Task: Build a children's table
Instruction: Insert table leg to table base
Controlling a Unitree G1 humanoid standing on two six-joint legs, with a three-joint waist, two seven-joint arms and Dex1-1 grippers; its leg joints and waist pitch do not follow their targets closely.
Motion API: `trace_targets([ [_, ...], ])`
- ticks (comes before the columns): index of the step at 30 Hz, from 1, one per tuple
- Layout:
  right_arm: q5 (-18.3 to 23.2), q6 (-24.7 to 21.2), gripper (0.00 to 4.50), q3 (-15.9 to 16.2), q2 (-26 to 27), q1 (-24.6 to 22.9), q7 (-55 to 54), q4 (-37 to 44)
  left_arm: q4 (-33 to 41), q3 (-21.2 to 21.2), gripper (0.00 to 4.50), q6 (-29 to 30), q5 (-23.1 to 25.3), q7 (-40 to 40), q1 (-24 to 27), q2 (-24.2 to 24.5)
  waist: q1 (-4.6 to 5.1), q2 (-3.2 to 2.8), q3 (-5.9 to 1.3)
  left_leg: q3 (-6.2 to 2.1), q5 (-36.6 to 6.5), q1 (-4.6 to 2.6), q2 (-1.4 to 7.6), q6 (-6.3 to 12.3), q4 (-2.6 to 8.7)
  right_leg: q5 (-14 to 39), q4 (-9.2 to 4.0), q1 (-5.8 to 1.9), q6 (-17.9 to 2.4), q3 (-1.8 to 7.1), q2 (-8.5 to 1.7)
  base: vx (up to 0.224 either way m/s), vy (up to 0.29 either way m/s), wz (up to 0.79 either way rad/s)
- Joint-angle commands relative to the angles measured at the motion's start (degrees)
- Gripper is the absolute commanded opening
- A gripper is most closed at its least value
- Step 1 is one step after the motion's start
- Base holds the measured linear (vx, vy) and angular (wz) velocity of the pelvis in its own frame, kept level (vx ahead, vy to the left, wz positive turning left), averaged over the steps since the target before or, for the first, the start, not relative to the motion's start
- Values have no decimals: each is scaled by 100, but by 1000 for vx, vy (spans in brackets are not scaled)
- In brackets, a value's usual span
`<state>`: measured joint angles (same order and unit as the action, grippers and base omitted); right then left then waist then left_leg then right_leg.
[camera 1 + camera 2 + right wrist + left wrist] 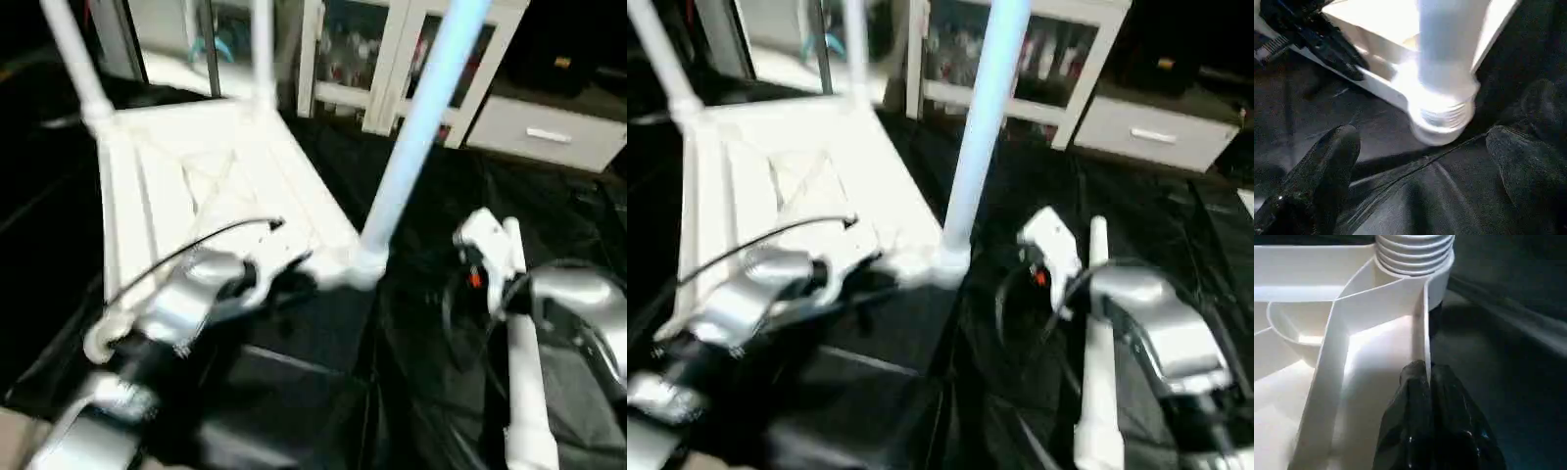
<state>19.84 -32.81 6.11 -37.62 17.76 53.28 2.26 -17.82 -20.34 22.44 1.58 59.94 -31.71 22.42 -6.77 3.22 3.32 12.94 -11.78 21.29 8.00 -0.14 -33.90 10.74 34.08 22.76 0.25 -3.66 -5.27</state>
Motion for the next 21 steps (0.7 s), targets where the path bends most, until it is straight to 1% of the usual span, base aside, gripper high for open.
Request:
trace_targets([
  [1, -18, 216, 447, 47, -168, 2, 226, 86, 198, -449, 0, 27, -98, 551, 132, 43, -10, 13, -313, -311, -880, -197, 640, 101, 446, 664, -302, -201, -1577, 333, -544, 0, 0, 0],
  [2, 2, 319, 447, 103, -233, -17, 406, 75, 261, -496, 0, -87, -92, 684, 148, 121, -24, 5, -295, -307, -1051, -215, 638, 4, 460, 898, -334, -182, -1524, 341, -542, 0, 0, 0],
  [3, 0, 347, 447, 116, -242, -21, 440, 70, 272, -505, 0, -100, -87, 709, 150, 136, -38, 0, -300, -307, -1118, -221, 638, -25, 457, 974, -341, -184, -1504, 339, -550, 0, 0, 0],
  [5, -32, 439, 447, 177, -245, -31, 529, 30, 323, -563, 0, -188, -48, 832, 160, 217, -54, -23, -285, -313, -1280, -238, 645, -121, 479, 1176, -370, -165, -1430, 348, -550, 0, 0, 0],
  [6, -39, 507, 447, 211, -235, -45, 627, 7, 372, -598, 0, -158, -23, 898, 168, 268, -65, -13, -290, -317, -1369, -252, 643, -177, 485, 1272, -379, -163, -1383, 348, -549, 0, 0, 0],
  [7, -46, 557, 447, 261, -224, -68, 716, -6, 405, -641, 0, -191, 25, 947, 172, 322, -92, -13, -298, -324, -1355, -258, 651, -219, 485, 1247, -370, -168, -1369, 349, -561, 0, 0, 0],
  [9, -113, 692, 447, 394, -234, -114, 905, -56, 457, -690, 0, -228, 97, 956, 175, 399, -110, -18, -298, -320, -1340, -255, 645, -224, 486, 1177, -362, -168, -1365, 349, -553, 0, 0, 0],
  [11, -157, 779, 447, 457, -238, -128, 962, -93, 471, -702, 0, -249, 120, 944, 173, 422, -124, -11, -318, -318, -1206, -257, 643, -217, 479, 971, -334, -182, -1395, 341, -546, 0, 0, 0],
  [12, -199, 861, 447, 511, -214, -119, 983, -154, 467, -707, 0, -264, 136, 923, 165, 430, -124, -8, -321, -318, -1165, -249, 641, -211, 475, 906, -324, -183, -1409, 339, -546, 0, 0, 0],
  [13, -277, 989, 447, 586, -167, -94, 983, -259, 457, -715, 0, -291, 160, 897, 154, 440, -109, 0, -321, -329, -1128, -216, 635, -197, 479, 882, -315, -206, -1417, 332, -549, 0, 0, 0],
  [16, -480, 1229, 447, 680, -16, 39, 849, -536, 417, -738, 0, -383, 218, 864, 126, 442, -101, 1, -330, -328, -1115, -217, 629, -189, 465, 892, -316, -209, -1448, 332, -558, 0, 0, 0],
  [18, -535, 1314, 447, 694, 95, 123, 776, -675, 405, -744, 0, -401, 221, 834, 113, 435, -92, 7, -332, -334, -1107, -210, 623, -183, 466, 935, -313, -216, -1463, 327, -558, 0, 0, 0],
  [21, -603, 1459, 447, 738, 289, 210, 679, -874, 381, -742, 0, -413, 240, 802, 100, 417, -100, 5, -341, -320, -1062, -229, 625, -160, 450, 879, -305, -203, -1477, 330, -550, 0, 0, 0],
])
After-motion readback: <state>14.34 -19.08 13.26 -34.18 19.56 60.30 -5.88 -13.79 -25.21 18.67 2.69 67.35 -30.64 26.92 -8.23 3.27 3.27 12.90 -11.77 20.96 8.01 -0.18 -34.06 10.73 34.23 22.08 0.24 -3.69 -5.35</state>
